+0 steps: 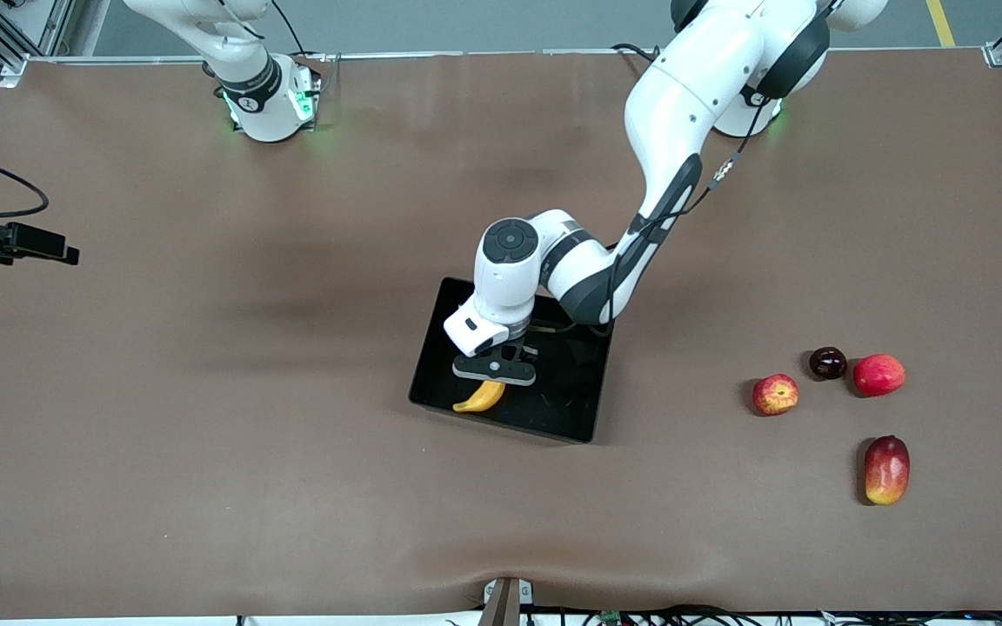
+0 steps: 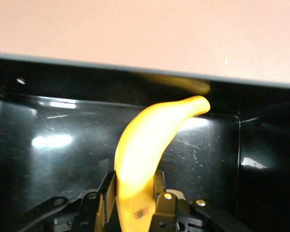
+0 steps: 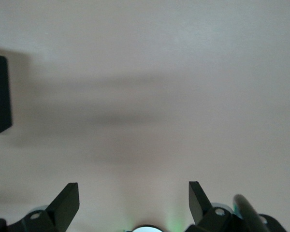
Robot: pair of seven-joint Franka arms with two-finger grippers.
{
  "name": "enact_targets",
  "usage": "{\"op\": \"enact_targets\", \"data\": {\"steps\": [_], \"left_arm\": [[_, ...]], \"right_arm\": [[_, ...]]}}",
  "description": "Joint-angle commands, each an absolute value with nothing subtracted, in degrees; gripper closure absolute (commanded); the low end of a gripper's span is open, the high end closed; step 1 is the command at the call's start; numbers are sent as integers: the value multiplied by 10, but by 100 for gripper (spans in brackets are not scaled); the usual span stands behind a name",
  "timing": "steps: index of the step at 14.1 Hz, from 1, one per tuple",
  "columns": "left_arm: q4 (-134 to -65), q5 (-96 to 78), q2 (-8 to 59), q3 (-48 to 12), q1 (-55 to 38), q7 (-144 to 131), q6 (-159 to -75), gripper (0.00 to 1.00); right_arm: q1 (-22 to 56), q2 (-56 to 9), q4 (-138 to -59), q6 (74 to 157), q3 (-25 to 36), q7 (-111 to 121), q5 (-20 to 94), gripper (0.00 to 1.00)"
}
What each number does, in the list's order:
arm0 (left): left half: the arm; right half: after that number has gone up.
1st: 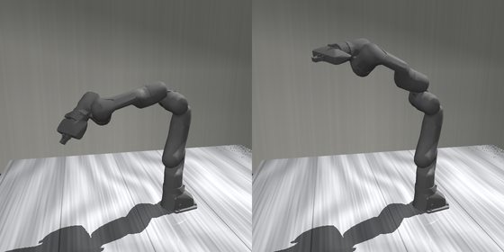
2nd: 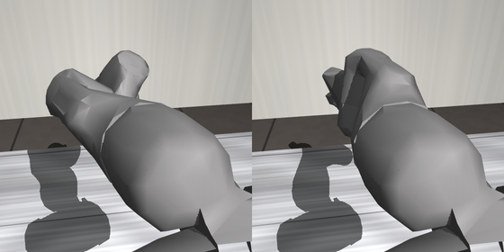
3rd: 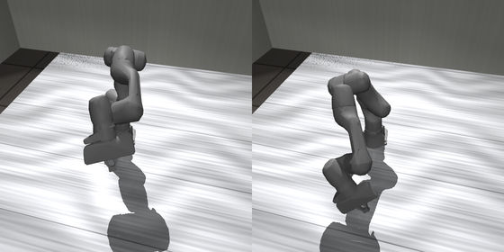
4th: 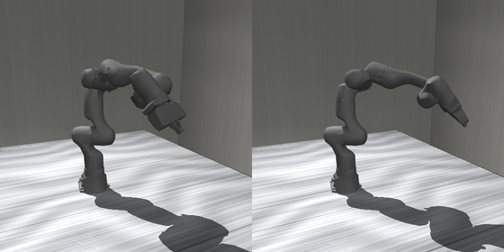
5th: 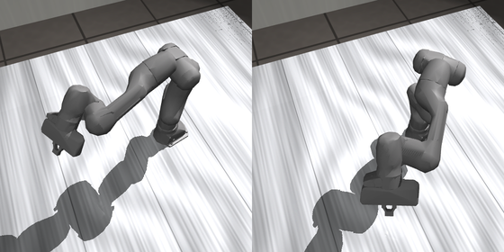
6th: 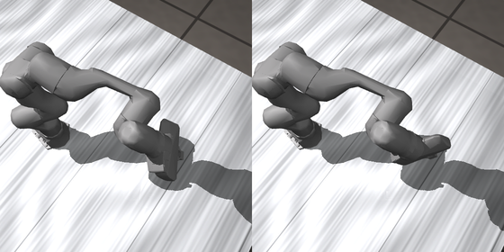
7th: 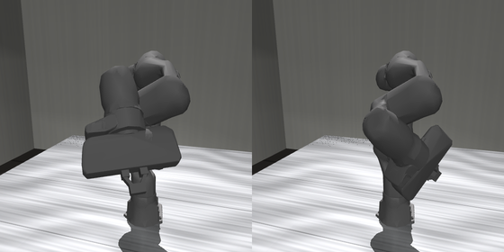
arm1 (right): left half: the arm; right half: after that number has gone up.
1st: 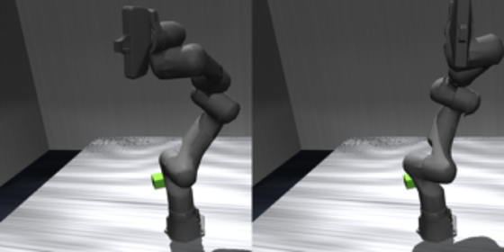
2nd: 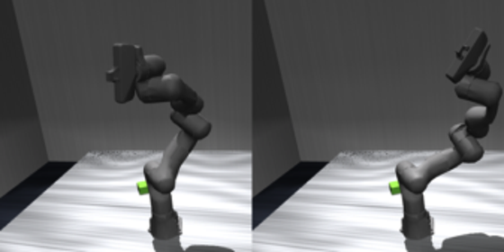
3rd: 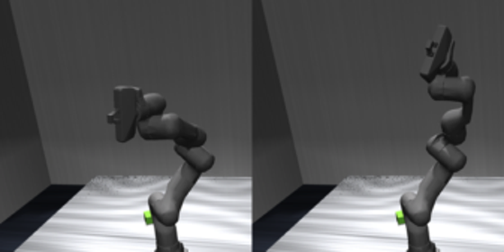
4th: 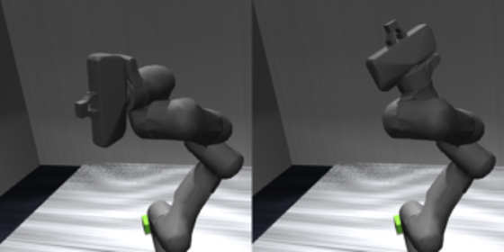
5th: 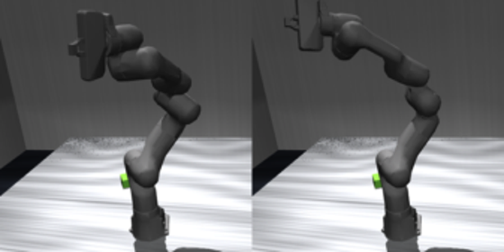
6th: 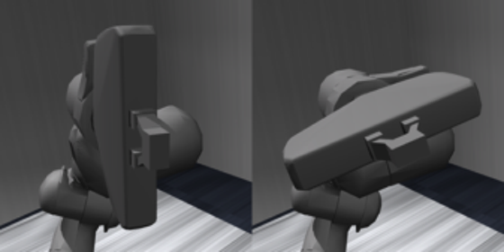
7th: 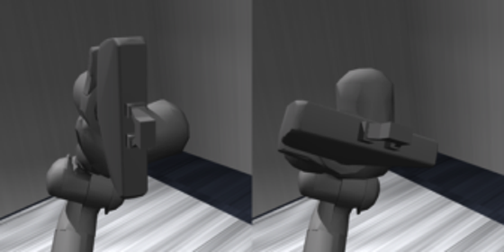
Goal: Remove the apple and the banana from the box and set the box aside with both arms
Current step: 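Grasp the yellow banana with the left gripper and lift it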
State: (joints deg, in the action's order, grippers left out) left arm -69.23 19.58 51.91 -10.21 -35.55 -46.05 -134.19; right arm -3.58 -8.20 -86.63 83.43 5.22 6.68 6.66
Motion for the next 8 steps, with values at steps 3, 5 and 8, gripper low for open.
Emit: {"op": "enact_targets", "data": {"steps": [3, 5, 8], "left_arm": [[-705, 203, 426, -98, -333, -433, -1289, 100], [-706, 203, 392, -101, -303, -400, -1250, 100], [-720, 156, 349, -103, -251, -329, -1209, 100]], "right_arm": [[37, -104, -863, 840, 53, -14, 97, 0], [70, -129, -864, 864, 53, -53, 135, 0], [132, -169, -864, 925, 53, -104, 153, 0]]}}
